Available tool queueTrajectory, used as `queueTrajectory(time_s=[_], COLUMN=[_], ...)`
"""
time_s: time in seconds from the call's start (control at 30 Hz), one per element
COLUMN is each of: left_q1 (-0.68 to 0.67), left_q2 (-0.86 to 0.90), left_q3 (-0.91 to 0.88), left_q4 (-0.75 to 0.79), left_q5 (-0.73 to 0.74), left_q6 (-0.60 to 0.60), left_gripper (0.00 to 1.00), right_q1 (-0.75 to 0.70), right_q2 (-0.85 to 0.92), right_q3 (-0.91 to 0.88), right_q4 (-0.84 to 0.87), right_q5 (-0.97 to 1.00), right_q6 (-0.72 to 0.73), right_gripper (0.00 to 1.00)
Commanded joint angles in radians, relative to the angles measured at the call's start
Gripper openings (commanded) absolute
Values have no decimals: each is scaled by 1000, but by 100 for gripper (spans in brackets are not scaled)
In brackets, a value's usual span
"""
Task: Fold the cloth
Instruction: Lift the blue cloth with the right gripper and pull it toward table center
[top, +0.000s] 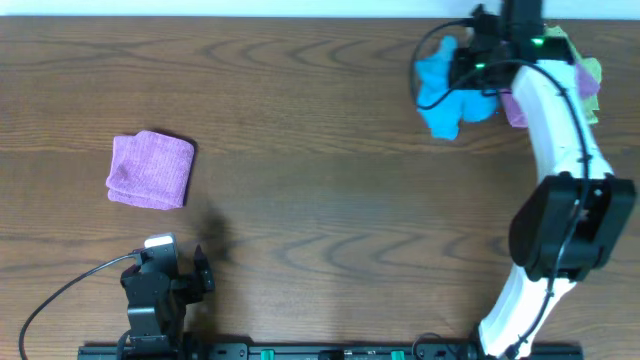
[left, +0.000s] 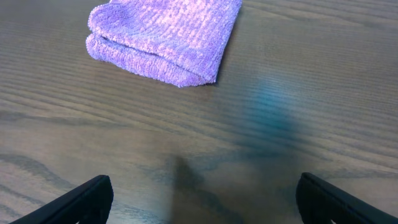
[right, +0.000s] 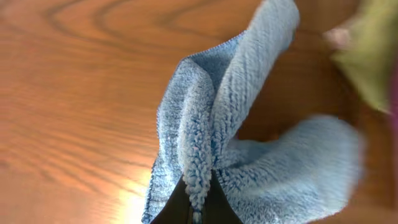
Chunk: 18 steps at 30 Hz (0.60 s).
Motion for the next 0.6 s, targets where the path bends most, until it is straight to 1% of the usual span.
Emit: queueTrajectory(time_s=[0.0,0.17,0.37,0.57], left_q1=[-4,-4,-4,-4], left_q2=[-6,-6,-6,-6], left_q3=[-15,-15,-15,-15], left_q4=[-10,-10,-10,-10], left_q5=[-13,-13,-13,-13], left_q6=[21,21,21,21], left_gripper=[95,95,95,95], right_q1=[76,182,290,368], right_q2=[-25,-6,71,170], right_q3=[16,15,14,14], right_q4=[11,38,56,82], right_q5=[-2,24,56,48], right_q6=[-32,-42,-49,-54], right_gripper=[1,1,2,9])
